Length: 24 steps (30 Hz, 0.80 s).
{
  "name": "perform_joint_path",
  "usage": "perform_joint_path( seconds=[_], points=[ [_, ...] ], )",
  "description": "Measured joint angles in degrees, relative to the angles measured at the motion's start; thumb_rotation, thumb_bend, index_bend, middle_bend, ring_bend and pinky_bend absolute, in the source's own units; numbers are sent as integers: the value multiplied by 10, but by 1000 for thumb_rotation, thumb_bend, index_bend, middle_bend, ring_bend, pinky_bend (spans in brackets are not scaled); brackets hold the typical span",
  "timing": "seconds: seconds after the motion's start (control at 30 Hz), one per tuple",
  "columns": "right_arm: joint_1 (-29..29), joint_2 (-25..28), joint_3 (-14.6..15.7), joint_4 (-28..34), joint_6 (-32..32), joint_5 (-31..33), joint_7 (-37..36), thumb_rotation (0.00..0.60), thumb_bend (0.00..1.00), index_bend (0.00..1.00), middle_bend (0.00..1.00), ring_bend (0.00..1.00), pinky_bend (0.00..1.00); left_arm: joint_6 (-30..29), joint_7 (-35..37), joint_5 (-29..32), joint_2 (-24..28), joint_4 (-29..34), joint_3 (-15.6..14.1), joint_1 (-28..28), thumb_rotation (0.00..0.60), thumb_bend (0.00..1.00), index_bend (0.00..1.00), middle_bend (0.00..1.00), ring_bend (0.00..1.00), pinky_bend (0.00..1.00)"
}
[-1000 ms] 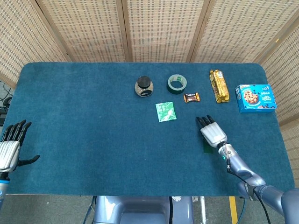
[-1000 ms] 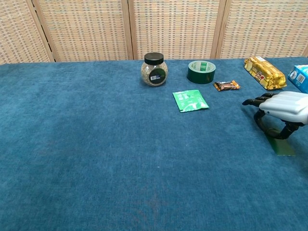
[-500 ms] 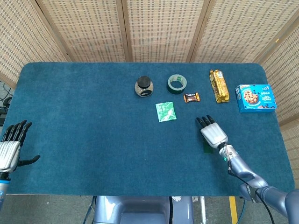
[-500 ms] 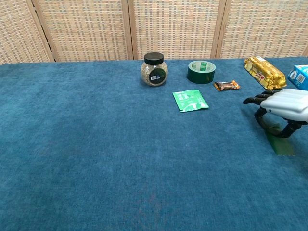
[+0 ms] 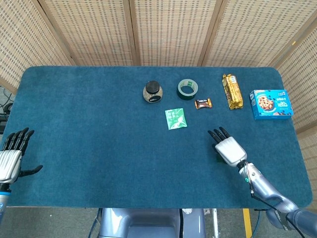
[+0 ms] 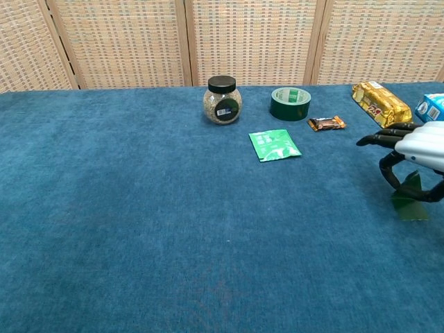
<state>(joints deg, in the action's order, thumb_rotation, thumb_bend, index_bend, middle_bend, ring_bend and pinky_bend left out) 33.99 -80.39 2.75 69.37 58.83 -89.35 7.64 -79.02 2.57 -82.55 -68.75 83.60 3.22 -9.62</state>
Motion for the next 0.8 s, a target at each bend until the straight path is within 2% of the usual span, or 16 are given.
perform_joint_path(
  seconds=[0.37, 0.5, 0.67, 0.73, 0.8],
  points=[
    [-45, 64, 45, 78, 101, -82, 13, 600, 569, 655, 80, 0, 0, -8, -3, -8, 0, 3, -3, 3, 600, 0, 0, 0, 0, 0],
    [-59, 76, 47, 85, 144, -101, 13, 600, 569, 655, 86, 0, 0, -7, -2, -7, 0, 3, -3, 3, 600, 0, 0, 0, 0, 0],
    [-79, 89, 34, 81, 197, -105, -12, 600, 546, 645, 84, 0, 0, -10, 1, -8, 1, 4, -3, 3, 600, 0, 0, 0, 0, 0],
    [-89, 96, 25, 81, 216, -97, -26, 600, 480, 581, 72, 0, 0, -13, 4, -11, 3, 5, -3, 4, 600, 0, 0, 0, 0, 0],
    [-98, 100, 15, 82, 233, -87, -37, 600, 268, 391, 28, 0, 0, -16, 6, -13, 4, 7, -3, 6, 600, 0, 0, 0, 0, 0]
  ],
)
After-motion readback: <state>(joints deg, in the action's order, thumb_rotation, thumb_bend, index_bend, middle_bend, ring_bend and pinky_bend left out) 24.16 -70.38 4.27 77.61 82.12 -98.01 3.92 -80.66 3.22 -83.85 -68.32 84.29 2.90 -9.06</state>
